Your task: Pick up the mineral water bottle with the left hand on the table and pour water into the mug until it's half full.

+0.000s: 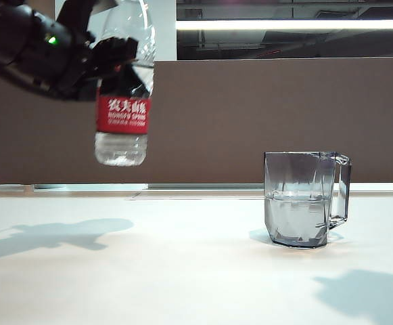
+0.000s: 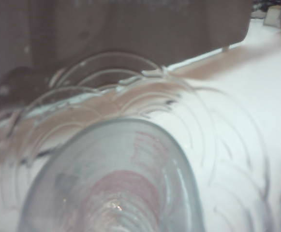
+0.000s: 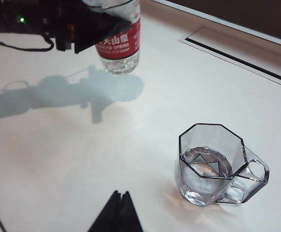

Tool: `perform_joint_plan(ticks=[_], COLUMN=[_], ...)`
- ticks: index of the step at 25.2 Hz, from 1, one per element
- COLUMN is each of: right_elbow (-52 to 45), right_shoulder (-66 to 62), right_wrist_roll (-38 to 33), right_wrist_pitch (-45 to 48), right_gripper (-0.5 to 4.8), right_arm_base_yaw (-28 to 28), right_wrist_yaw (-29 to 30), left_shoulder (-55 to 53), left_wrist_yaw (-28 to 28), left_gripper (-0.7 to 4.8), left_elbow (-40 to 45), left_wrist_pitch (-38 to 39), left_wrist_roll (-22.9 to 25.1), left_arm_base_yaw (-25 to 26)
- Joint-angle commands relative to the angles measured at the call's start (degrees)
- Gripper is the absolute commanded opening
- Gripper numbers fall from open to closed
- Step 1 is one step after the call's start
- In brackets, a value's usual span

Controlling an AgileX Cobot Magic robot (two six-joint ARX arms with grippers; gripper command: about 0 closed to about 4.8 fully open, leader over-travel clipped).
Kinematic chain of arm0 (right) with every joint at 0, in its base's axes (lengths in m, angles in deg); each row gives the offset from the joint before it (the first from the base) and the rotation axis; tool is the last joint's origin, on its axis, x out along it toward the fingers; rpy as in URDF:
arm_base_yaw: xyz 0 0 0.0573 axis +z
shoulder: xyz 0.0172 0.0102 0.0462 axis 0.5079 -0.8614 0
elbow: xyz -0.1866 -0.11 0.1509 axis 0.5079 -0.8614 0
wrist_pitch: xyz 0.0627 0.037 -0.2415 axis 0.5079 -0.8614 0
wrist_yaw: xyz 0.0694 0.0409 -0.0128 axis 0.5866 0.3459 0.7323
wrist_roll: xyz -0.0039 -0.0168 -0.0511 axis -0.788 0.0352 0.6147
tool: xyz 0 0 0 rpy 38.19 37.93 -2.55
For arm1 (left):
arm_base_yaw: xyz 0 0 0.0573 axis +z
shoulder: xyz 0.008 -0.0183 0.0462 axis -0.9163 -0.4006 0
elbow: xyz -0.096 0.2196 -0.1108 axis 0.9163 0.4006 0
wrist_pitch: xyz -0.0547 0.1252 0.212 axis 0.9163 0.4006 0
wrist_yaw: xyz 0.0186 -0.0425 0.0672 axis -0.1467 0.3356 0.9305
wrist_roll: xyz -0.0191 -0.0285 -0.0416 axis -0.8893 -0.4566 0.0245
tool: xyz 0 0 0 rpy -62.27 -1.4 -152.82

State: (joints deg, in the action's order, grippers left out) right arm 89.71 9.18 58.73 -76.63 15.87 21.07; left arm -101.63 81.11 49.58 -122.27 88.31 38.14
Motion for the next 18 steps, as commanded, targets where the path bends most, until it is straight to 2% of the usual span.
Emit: perform_joint_plan(ticks=[1, 9, 18], right_elbow=[0.4, 0.4, 0.4], right_shoulder=[0.2, 0.3, 0.6], right_wrist_roll=[-0.2, -0.2, -0.2], right_wrist_pitch=[0.6, 0.6, 0.7], right_gripper=[-0.08, -0.08, -0.08], right_arm_base_yaw=[0.0, 0.0, 0.0], right_wrist_yaw=[0.1, 0.1, 0.1], left_shoulder=[1.4, 2.8, 2.7], left_wrist_yaw=[-0.2, -0.2, -0.2], left_gripper=[1.82, 1.82, 1.83], left_elbow=[3.0, 13.4, 19.1], left_wrist_pitch=[-2.7, -12.5, -20.0], left_wrist_roll=[-3.8, -4.7, -5.5], left_arm_base_yaw=[2.6, 4.1, 7.5])
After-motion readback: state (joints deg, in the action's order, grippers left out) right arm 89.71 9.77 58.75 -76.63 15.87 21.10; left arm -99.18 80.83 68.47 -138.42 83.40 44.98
